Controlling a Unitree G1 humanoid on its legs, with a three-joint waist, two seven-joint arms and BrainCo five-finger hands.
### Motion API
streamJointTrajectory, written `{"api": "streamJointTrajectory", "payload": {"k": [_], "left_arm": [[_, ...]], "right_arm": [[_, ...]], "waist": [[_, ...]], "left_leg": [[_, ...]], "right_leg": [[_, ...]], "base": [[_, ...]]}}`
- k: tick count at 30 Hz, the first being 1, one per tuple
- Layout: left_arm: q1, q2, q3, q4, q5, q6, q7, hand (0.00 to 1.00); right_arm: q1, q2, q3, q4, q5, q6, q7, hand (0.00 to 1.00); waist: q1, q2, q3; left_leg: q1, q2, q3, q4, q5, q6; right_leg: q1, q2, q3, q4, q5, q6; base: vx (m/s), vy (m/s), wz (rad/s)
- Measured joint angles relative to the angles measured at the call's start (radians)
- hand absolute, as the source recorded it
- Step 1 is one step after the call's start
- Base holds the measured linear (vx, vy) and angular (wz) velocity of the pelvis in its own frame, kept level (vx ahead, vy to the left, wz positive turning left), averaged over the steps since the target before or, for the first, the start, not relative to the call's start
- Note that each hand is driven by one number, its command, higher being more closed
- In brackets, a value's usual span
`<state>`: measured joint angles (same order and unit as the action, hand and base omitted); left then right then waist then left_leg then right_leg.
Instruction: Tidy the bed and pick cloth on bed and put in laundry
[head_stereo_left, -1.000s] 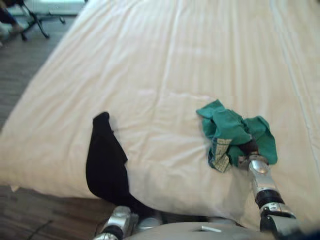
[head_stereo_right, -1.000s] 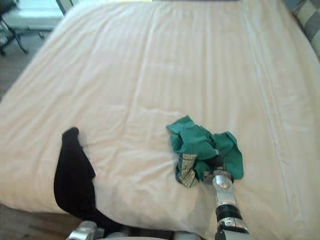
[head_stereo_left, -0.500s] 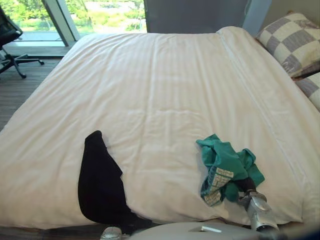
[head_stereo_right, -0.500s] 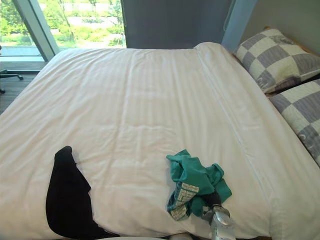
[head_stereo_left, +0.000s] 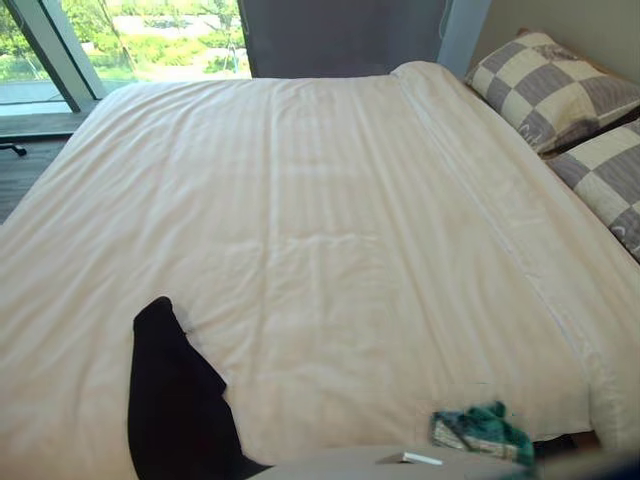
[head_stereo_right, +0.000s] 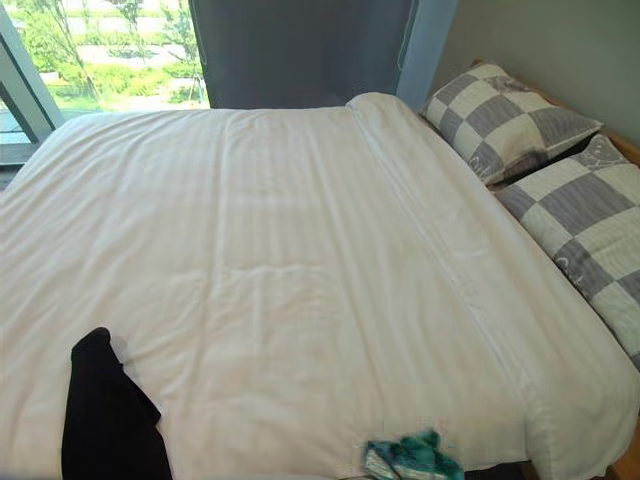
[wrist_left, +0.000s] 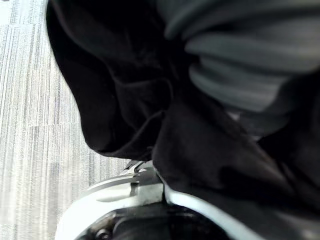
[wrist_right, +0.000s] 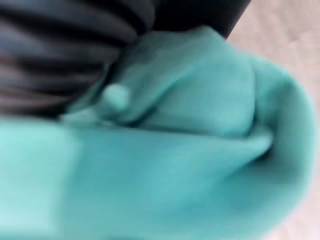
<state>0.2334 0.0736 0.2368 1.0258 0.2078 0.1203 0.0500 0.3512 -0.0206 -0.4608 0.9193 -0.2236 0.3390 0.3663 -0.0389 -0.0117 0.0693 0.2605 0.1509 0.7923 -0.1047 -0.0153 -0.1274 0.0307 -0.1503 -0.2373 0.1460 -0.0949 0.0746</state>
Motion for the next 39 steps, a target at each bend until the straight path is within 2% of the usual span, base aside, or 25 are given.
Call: {"api": "streamJointTrajectory", "payload": {"k": [5, 6, 7, 9, 10, 11, 12, 13, 15, 18, 19, 20, 21, 22, 23, 24, 25, 26, 28, 29, 30, 35, 37, 38, 39], "left_arm": [[0.01, -0.003, 0.0, -0.036, -0.002, -0.017, 0.018, 1.0], [0.014, 0.001, -0.001, -0.052, -0.014, -0.017, 0.035, 1.0], [0.003, 0.009, -0.008, -0.06, -0.034, -0.017, 0.044, 1.0], [-0.007, 0.02, -0.042, -0.076, -0.06, -0.02, 0.047, 1.0], [-0.01, 0.023, -0.044, -0.086, -0.096, -0.02, 0.054, 1.0], [-0.01, 0.021, -0.05, -0.088, -0.113, -0.02, 0.066, 1.0], [0.0, 0.011, -0.08, -0.098, -0.141, -0.021, 0.084, 1.0], [0.006, 0.012, -0.089, -0.104, -0.158, -0.025, 0.091, 1.0], [0.006, 0.026, -0.116, -0.138, -0.172, -0.034, 0.109, 1.0], [-0.011, 0.018, -0.186, -0.207, -0.186, -0.065, 0.111, 1.0], [-0.02, 0.018, -0.189, -0.209, -0.173, -0.078, 0.108, 1.0], [-0.035, 0.027, -0.187, -0.211, -0.154, -0.089, 0.108, 1.0], [-0.039, 0.031, -0.187, -0.213, -0.139, -0.09, 0.108, 1.0], [-0.036, 0.031, -0.188, -0.212, -0.136, -0.089, 0.108, 1.0], [-0.016, 0.019, -0.186, -0.212, -0.112, -0.089, 0.109, 1.0], [-0.014, 0.011, -0.186, -0.201, -0.093, -0.087, 0.108, 1.0], [-0.022, 0.011, -0.185, -0.195, -0.081, -0.086, 0.106, 1.0], [-0.034, 0.018, -0.176, -0.197, -0.06, -0.086, 0.101, 1.0], [-0.062, 0.031, -0.147, -0.174, -0.056, -0.08, 0.092, 1.0], [-0.065, 0.038, -0.131, -0.136, -0.056, -0.071, 0.083, 1.0], [-0.067, 0.036, -0.121, -0.127, -0.058, -0.066, 0.079, 1.0], [-0.105, 0.05, -0.161, -0.055, -0.064, -0.066, 0.064, 1.0], [-0.133, 0.034, -0.166, -0.022, -0.071, -0.062, 0.06, 1.0], [-0.134, 0.024, -0.165, -0.02, -0.072, -0.056, 0.06, 1.0], [-0.136, 0.022, -0.165, -0.018, -0.077, -0.041, 0.059, 1.0]], "right_arm": [[0.005, -0.02, 0.118, 0.005, -0.009, -0.118, -0.048, 1.0], [0.006, -0.021, 0.147, 0.01, -0.007, -0.14, -0.069, 1.0], [0.007, -0.019, 0.166, 0.022, -0.007, -0.163, -0.095, 1.0], [0.022, -0.025, 0.166, 0.029, -0.013, -0.205, -0.128, 1.0], [0.024, -0.037, 0.182, 0.049, -0.029, -0.234, -0.14, 1.0], [0.027, -0.049, 0.203, 0.051, -0.034, -0.245, -0.141, 1.0], [0.027, -0.093, 0.248, 0.049, -0.036, -0.267, -0.134, 1.0], [0.008, -0.134, 0.324, 0.049, -0.039, -0.275, -0.123, 1.0], [-0.026, -0.173, 0.388, 0.049, -0.052, -0.284, -0.094, 1.0], [-0.082, -0.222, 0.396, 0.061, -0.09, -0.283, -0.064, 1.0], [-0.103, -0.225, 0.393, 0.074, -0.106, -0.28, -0.064, 1.0], [-0.132, -0.23, 0.393, 0.123, -0.121, -0.279, -0.064, 1.0], [-0.143, -0.236, 0.393, 0.15, -0.123, -0.278, -0.064, 1.0], [-0.144, -0.239, 0.393, 0.164, -0.123, -0.278, -0.064, 1.0], [-0.138, -0.25, 0.393, 0.181, -0.119, -0.278, -0.065, 1.0], [-0.14, -0.254, 0.391, 0.203, -0.112, -0.278, -0.063, 1.0], [-0.141, -0.242, 0.388, 0.213, -0.099, -0.277, -0.067, 1.0], [-0.147, -0.21, 0.368, 0.233, -0.074, -0.276, -0.082, 1.0], [-0.147, -0.177, 0.336, 0.25, -0.034, -0.274, -0.122, 1.0], [-0.139, -0.157, 0.302, 0.249, -0.001, -0.27, -0.148, 1.0], [-0.137, -0.147, 0.283, 0.249, 0.016, -0.266, -0.164, 1.0], [-0.108, -0.104, 0.235, 0.235, 0.047, -0.268, -0.262, 1.0], [-0.086, -0.101, 0.219, 0.206, 0.082, -0.282, -0.296, 1.0], [-0.072, -0.101, 0.21, 0.194, 0.087, -0.29, -0.302, 1.0], [-0.068, -0.094, 0.207, 0.182, 0.104, -0.305, -0.311, 1.0]], "waist": [[0.005, 0.0, 0.001], [-0.002, -0.012, -0.005], [-0.004, -0.021, -0.007], [-0.002, -0.048, -0.037], [0.02, -0.056, -0.039], [0.028, -0.051, -0.037], [0.035, -0.013, -0.033], [0.033, 0.012, -0.039], [0.042, 0.003, -0.034], [0.053, 0.049, -0.019], [0.052, 0.022, -0.006], [0.065, 0.009, 0.003], [0.076, 0.004, 0.009], [0.079, 0.007, 0.015], [0.07, 0.036, 0.021], [0.053, 0.057, 0.022], [0.05, 0.059, 0.02], [0.054, 0.03, 0.034], [0.049, 0.006, 0.043], [0.035, 0.006, 0.05], [0.032, 0.003, 0.053], [0.026, 0.021, 0.06], [0.022, 0.041, 0.062], [0.024, 0.046, 0.064], [0.025, 0.056, 0.068]], "left_leg": [[-0.05, -0.026, -0.153, -0.001, 0.012, 0.024], [-0.068, -0.038, -0.218, -0.001, 0.027, 0.028], [-0.088, -0.056, -0.288, -0.001, 0.046, 0.031], [-0.138, -0.074, -0.383, 0.006, 0.05, 0.051], [-0.159, -0.089, -0.396, 0.046, 0.057, 0.064], [-0.17, -0.092, -0.401, 0.08, 0.058, 0.065], [-0.182, -0.074, -0.435, 0.095, 0.023, 0.067], [-0.222, -0.072, -0.473, 0.083, 0.025, 0.084], [-0.289, -0.1, -0.538, 0.074, 0.043, 0.079], [-0.346, -0.155, -0.642, 0.012, 0.029, 0.07], [-0.343, -0.175, -0.61, 0.011, -0.019, 0.086], [-0.359, -0.189, -0.496, 0.072, -0.007, 0.174], [-0.373, -0.188, -0.425, 0.166, -0.004, 0.202], [-0.375, -0.177, -0.39, 0.238, -0.012, 0.212], [-0.369, -0.126, -0.344, 0.32, 0.016, 0.226], [-0.37, -0.126, -0.39, 0.281, 0.001, 0.225], [-0.378, -0.142, -0.406, 0.254, 0.016, 0.242], [-0.382, -0.179, -0.447, 0.169, 0.085, 0.249], [-0.382, -0.175, -0.311, 0.11, 0.034, 0.266], [-0.371, -0.135, -0.17, 0.152, 0.017, 0.266], [-0.343, -0.163, -0.211, 0.125, 0.039, 0.27], [-0.225, -0.234, -0.44, 0.006, 0.081, 0.256], [-0.223, -0.244, -0.506, 0.001, 0.061, 0.26], [-0.22, -0.242, -0.51, 0.001, 0.06, 0.259], [-0.221, -0.241, -0.533, 0.002, 0.066, 0.258]], "right_leg": [[-0.041, -0.028, 0.051, 0.128, -0.06, 0.017], [-0.038, -0.028, 0.112, 0.157, -0.102, 0.022], [-0.018, -0.029, 0.113, 0.162, -0.158, 0.035], [-0.016, -0.052, 0.048, 0.136, -0.174, 0.045], [-0.014, -0.073, 0.017, 0.127, -0.172, 0.049], [-0.011, -0.073, 0.006, 0.118, -0.17, 0.053], [-0.002, -0.041, -0.01, 0.096, -0.162, 0.064], [-0.005, -0.02, 0.007, 0.085, -0.141, 0.052], [-0.033, -0.006, 0.02, 0.074, -0.13, 0.039], [-0.01, -0.023, -0.092, 0.031, -0.115, 0.039], [0.024, -0.049, -0.144, -0.022, -0.101, 0.013], [0.046, -0.102, -0.228, -0.033, -0.079, 0.0], [0.066, -0.141, -0.298, -0.029, -0.076, -0.002], [0.084, -0.155, -0.345, -0.024, -0.077, 0.001], [0.126, -0.138, -0.435, -0.01, -0.086, 0.014], [0.149, -0.123, -0.502, 0.013, -0.091, 0.04], [0.154, -0.12, -0.535, 0.012, -0.091, 0.039], [0.155, -0.121, -0.605, -0.01, -0.08, 0.044], [0.162, -0.138, -0.72, -0.018, -0.057, 0.063], [0.191, -0.148, -0.783, 0.032, -0.055, 0.07], [0.219, -0.165, -0.804, 0.06, -0.051, 0.064], [0.288, -0.131, -0.787, 0.084, -0.087, 0.05], [0.254, -0.147, -0.746, 0.186, -0.121, -0.027], [0.243, -0.143, -0.697, 0.206, -0.125, -0.037], [0.219, -0.108, -0.576, 0.206, -0.129, -0.059]], "base": [[-0.14, -0.056, 0.6], [-0.16, -0.106, 1.34], [-0.16, -0.125, 1.5], [-0.15, -0.113, 1.66], [-0.08, -0.066, 1.33], [0.0, -0.019, 0.99], [-0.04, -0.001, 0.92], [-0.05, 0.029, 0.89], [-0.07, 0.044, 1.1], [-0.06, 0.034, 1.85], [-0.09, 0.097, 2.44], [-0.09, 0.107, 2.05], [-0.05, 0.071, 1.65], [0.02, 0.014, 1.74], [0.08, 0.0, 2.09], [0.06, 0.009, 2.18], [0.04, 0.015, 2.0], [-0.06, 0.037, 1.61], [-0.03, 0.06, 1.45], [0.07, 0.064, 1.36], [0.08, 0.042, 1.6], [0.02, 0.0, 1.26], [-0.05, 0.013, 1.02], [-0.04, 0.029, 0.71], [-0.03, -0.004, 0.69]]}}
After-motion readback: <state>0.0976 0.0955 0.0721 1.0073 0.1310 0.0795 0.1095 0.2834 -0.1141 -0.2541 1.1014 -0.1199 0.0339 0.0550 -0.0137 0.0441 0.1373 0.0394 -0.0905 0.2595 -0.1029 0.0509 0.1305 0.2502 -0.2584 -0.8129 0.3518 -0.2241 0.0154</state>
